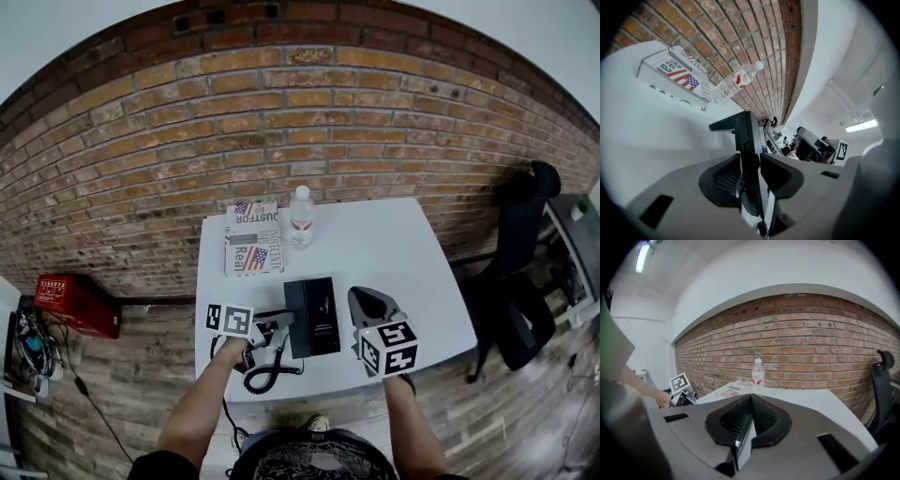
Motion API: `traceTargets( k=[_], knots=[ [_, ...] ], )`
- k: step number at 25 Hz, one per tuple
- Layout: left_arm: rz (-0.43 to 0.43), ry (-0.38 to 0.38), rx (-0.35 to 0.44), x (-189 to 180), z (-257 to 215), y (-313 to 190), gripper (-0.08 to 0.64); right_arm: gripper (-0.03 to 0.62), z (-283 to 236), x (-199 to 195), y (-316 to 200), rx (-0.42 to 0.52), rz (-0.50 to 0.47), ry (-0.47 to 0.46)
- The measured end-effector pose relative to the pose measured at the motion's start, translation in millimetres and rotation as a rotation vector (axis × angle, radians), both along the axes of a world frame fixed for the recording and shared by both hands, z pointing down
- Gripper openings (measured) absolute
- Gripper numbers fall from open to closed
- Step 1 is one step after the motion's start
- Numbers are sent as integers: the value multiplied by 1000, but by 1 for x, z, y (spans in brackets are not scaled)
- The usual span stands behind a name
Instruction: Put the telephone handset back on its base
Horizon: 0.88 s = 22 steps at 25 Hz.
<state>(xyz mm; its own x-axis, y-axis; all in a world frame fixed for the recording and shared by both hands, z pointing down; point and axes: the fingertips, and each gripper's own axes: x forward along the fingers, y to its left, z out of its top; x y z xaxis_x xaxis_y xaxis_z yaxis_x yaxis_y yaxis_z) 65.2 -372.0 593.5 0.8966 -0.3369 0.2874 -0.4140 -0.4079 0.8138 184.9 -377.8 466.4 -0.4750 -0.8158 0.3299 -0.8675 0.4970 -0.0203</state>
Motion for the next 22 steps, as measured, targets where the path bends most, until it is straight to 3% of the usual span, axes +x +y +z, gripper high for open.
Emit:
traceTargets(
  k=[7, 22],
  knots=[
    [-41, -85, 35, -15, -16, 3, 114, 2, -7, -8, 15, 3, 8, -19],
    [-127, -344, 273, -56, -76, 19, 114, 2, -32, -28, 46, 38, 28, -39]
  ],
)
